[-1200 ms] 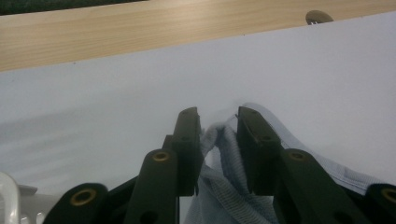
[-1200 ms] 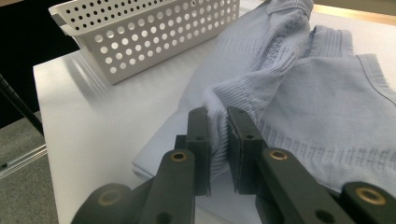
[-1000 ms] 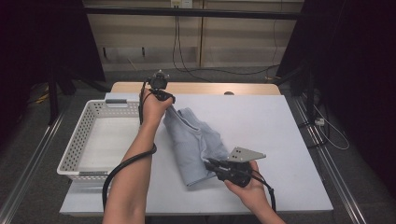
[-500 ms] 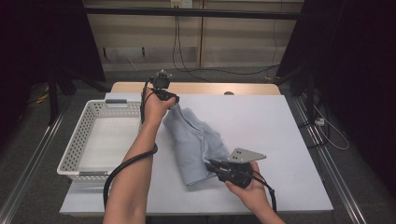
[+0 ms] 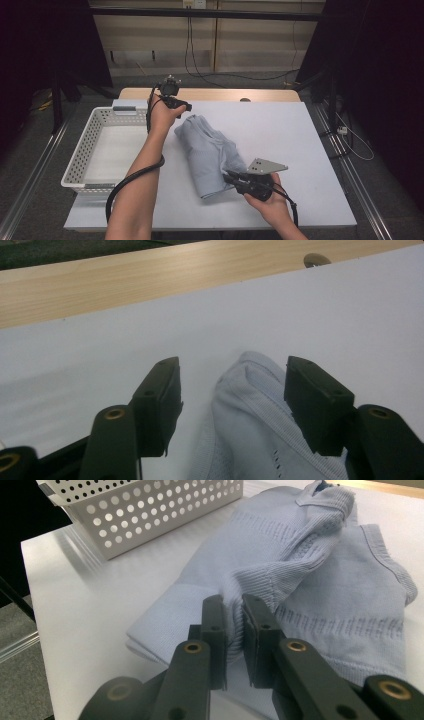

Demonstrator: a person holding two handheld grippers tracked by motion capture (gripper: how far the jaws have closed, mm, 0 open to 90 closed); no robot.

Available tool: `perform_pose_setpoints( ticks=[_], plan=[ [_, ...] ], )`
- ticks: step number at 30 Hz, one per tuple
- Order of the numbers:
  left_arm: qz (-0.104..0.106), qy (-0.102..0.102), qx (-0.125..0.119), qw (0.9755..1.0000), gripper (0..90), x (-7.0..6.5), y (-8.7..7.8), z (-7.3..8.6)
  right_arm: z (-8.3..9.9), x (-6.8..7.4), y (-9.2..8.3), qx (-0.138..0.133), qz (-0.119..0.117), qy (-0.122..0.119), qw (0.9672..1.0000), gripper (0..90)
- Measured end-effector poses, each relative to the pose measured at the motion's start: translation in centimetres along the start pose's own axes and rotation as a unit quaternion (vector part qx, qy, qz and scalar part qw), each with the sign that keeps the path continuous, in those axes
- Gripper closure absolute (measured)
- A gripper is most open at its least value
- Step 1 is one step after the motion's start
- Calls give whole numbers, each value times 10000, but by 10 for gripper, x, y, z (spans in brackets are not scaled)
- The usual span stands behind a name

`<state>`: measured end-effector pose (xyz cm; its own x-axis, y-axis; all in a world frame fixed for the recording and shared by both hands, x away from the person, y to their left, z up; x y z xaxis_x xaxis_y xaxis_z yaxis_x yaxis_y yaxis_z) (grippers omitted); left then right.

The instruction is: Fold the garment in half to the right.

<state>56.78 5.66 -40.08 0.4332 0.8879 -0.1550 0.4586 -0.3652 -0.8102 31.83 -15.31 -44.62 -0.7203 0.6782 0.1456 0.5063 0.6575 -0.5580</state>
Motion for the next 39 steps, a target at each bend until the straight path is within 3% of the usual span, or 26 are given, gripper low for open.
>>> perform_pose_setpoints(
  ticks=[20, 39],
  plan=[
    [39, 42, 37, 10000, 320, 6, 5, 16, 8, -16, -15, 138, 364, -64, 9992, 824],
    [115, 122, 139, 9998, 265, 4, 3, 23, 15, -21, -13, 129, 368, 31, 9992, 824]
  ],
)
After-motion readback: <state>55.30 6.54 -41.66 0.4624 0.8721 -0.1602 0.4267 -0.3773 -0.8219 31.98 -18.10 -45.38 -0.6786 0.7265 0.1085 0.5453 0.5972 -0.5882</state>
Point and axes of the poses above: each handheld gripper's, and its own axes: y roughly forward along the jaws, z roughly out of its underside, x roughly to its left, the point moved 5 cm from there along y, roughly forward along the jaws, and after that the axes turned 6 degrees about x, right-handed, at the moved point
